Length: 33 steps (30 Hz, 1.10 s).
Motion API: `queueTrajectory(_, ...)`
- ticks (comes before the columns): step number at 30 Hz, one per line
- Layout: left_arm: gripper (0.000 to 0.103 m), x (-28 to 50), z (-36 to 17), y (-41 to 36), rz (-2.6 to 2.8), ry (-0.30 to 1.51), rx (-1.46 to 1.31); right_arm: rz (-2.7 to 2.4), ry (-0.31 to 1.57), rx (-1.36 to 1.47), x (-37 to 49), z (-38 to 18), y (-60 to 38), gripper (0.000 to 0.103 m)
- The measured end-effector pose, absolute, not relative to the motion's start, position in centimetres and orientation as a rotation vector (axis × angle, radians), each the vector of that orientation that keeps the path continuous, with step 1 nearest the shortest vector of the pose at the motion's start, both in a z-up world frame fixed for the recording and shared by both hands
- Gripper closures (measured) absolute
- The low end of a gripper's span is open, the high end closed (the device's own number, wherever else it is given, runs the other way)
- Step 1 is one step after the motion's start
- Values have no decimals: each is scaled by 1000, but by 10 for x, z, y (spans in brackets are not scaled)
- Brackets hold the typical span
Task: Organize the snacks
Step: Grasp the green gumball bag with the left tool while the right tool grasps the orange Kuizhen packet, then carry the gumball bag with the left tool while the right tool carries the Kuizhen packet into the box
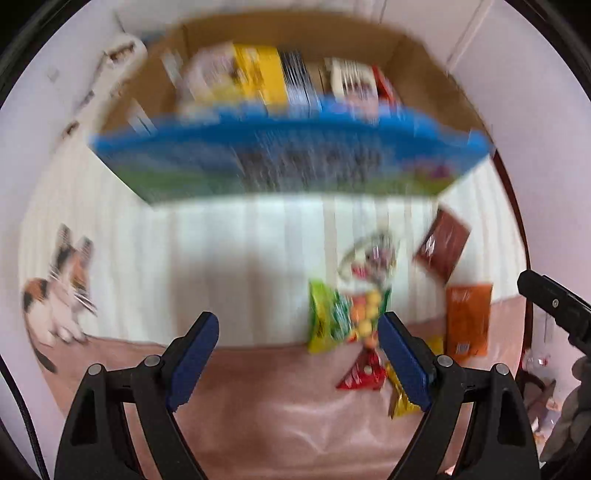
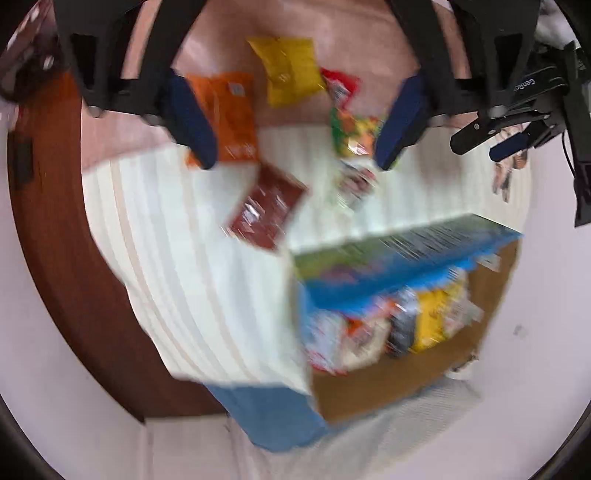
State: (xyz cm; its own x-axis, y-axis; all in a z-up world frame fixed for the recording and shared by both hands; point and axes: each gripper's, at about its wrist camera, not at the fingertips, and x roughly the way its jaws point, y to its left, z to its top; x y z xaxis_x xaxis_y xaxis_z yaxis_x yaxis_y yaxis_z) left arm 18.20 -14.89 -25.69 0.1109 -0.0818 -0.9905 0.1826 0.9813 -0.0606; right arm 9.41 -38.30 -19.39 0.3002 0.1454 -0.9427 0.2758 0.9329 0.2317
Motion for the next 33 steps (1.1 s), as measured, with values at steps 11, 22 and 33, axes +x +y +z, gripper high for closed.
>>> queueTrajectory(11,15,183,-355,-215,-280,1652,118,-210,1449,460,67,-287,-423,21)
queueTrajectory(22,31,181,-367,-220,-383,1524,-26,-219,1498,290,66,-339,-393,25)
queueTrajectory(33,35,159,-377,-132,-325,1500,-122,-141,1499,251,54,-337,-364,40)
